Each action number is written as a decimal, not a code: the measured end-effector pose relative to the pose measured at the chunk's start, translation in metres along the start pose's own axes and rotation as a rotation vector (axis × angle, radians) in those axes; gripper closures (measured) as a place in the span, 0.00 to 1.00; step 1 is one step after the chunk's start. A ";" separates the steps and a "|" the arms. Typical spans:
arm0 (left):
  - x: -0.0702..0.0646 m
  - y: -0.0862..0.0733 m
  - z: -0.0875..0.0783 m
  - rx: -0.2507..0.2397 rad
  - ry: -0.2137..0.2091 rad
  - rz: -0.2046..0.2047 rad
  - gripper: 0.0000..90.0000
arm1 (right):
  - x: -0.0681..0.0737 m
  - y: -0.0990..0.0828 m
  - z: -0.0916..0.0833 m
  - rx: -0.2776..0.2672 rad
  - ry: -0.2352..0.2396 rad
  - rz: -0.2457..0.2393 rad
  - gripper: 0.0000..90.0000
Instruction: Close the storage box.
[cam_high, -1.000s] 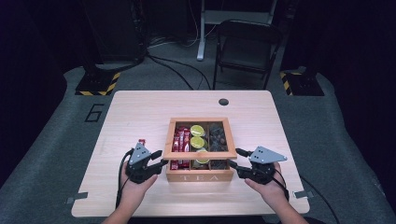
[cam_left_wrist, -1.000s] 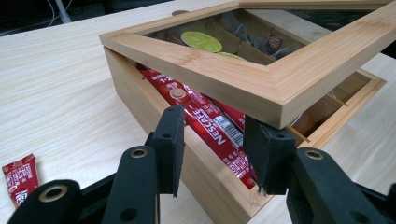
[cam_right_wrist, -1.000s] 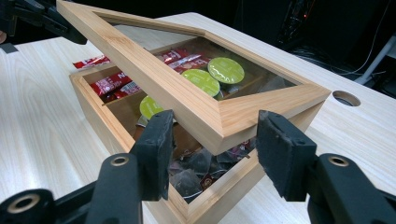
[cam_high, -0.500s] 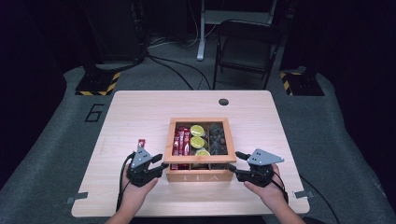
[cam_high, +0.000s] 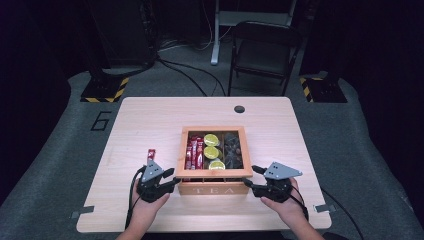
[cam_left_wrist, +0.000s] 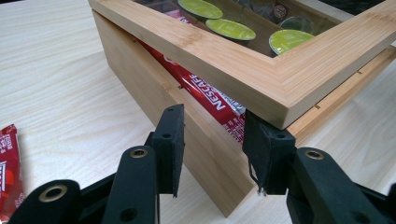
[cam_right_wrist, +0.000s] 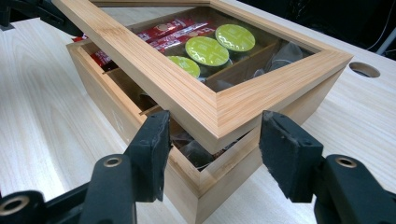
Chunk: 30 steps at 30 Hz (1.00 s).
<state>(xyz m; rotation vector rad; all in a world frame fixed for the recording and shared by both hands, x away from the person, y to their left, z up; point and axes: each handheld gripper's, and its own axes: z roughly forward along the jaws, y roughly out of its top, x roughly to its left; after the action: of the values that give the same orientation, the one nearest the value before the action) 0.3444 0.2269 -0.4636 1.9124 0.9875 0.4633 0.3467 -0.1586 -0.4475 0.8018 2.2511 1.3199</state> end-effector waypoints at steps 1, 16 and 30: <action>0.000 0.000 0.000 0.003 -0.001 -0.001 0.65 | -0.001 0.000 0.000 0.003 0.002 -0.005 0.48; -0.019 0.000 0.001 0.057 -0.024 0.089 0.63 | 0.002 -0.004 0.002 0.019 0.011 0.010 0.51; -0.020 -0.003 0.007 0.113 -0.039 0.061 0.43 | 0.003 -0.002 -0.001 0.003 0.013 0.009 0.50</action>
<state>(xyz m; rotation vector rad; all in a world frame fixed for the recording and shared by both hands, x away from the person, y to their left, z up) 0.3354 0.2080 -0.4683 2.0493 0.9496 0.4113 0.3435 -0.1581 -0.4493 0.8076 2.2623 1.3303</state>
